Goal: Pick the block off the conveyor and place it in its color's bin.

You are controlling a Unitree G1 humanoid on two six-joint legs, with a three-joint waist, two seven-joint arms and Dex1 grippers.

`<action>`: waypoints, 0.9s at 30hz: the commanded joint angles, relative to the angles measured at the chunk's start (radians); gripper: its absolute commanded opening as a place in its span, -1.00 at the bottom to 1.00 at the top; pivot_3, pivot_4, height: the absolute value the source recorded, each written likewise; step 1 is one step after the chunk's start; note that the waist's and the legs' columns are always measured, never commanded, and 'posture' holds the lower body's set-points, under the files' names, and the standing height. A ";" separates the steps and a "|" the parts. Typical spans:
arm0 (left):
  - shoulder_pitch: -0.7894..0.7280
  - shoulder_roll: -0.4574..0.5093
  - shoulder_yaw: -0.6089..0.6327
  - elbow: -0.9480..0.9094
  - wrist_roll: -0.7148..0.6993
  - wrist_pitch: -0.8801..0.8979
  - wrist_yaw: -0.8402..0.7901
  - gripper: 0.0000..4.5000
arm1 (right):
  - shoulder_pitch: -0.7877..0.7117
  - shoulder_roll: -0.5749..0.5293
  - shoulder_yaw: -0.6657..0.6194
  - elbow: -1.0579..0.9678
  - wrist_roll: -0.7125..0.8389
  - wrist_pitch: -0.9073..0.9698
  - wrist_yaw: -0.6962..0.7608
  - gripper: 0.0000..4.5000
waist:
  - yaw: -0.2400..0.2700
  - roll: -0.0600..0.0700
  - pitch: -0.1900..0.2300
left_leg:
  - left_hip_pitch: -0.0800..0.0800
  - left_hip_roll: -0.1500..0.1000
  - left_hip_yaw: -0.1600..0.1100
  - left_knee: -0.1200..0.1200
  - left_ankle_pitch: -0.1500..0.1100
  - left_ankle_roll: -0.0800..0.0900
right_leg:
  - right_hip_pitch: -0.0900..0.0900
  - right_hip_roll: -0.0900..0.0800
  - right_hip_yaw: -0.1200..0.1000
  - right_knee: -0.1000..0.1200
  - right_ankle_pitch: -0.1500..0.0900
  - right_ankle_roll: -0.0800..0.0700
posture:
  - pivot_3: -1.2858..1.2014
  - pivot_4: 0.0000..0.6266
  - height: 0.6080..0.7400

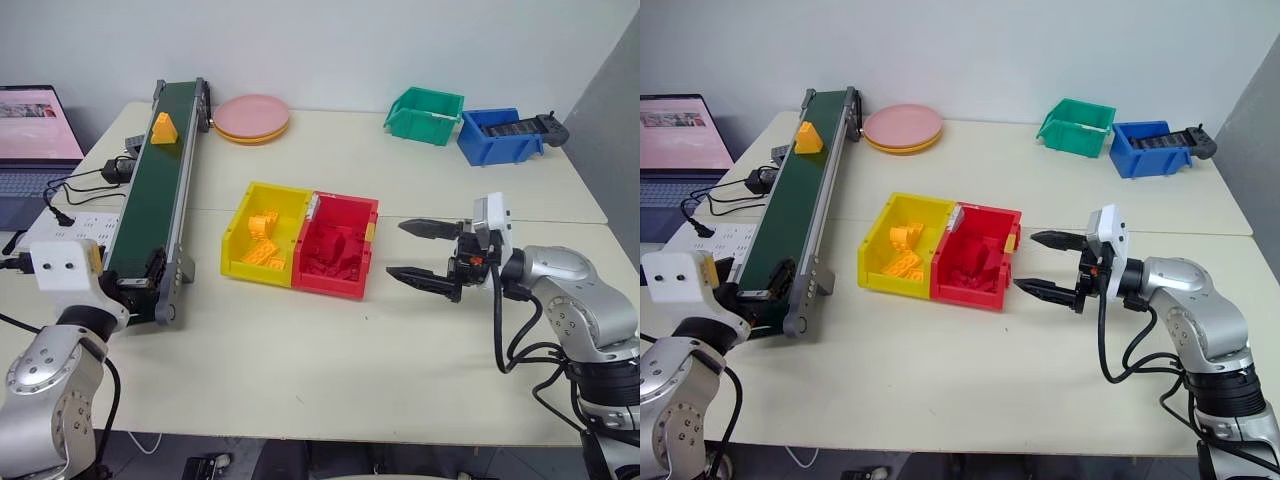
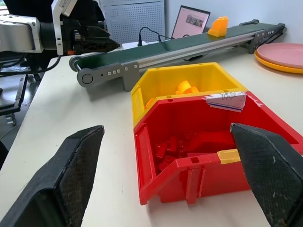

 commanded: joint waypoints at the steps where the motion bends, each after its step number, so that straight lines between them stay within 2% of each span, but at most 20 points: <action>1: 0.012 0.018 0.015 -0.039 0.000 -0.028 -0.010 0.97 | -0.013 -0.008 -0.009 -0.016 0.002 -0.019 0.015 1.00 | 0.000 0.000 0.000 | 0.000 0.000 0.000 0.000 0.000 0.000 | 0.000 0.000 0.000 0.000 0.000 0.000 | 0.03 -0.52 1.00; 7: 0.055 0.075 -0.028 -0.061 0.052 -0.002 -0.013 0.97 | -0.005 -0.026 -0.015 -0.031 0.006 -0.009 0.031 1.00 | 0.000 0.000 0.000 | 0.000 0.000 0.000 0.000 0.000 0.000 | 0.000 0.000 0.000 0.000 0.000 0.000 | 0.03 -0.52 1.00; 9: 0.072 0.086 -0.027 -0.070 0.031 0.009 -0.038 0.97 | 0.000 -0.039 -0.018 -0.046 0.019 0.006 0.045 1.00 | 0.000 0.000 0.000 | 0.000 0.000 0.000 0.000 0.000 0.000 | 0.000 0.000 0.000 0.000 0.000 0.000 | 0.03 -0.52 1.00; 20: 0.107 0.044 0.065 -0.109 -0.088 0.055 -0.047 0.97 | 0.016 -0.149 0.010 -0.148 0.103 0.089 0.174 1.00 | 0.000 0.000 0.000 | 0.000 0.000 0.000 0.000 0.000 0.000 | 0.000 0.000 0.000 -0.001 0.000 0.000 | 0.03 -0.52 1.00; 27: 0.135 0.050 0.086 -0.130 -0.070 0.082 -0.005 0.97 | -0.002 -0.128 0.029 -0.121 0.068 0.050 0.166 1.00 | 0.000 0.000 0.000 | 0.000 0.000 0.000 0.000 0.000 0.000 | 0.000 0.000 0.000 -0.001 0.000 0.000 | 0.03 -0.52 1.00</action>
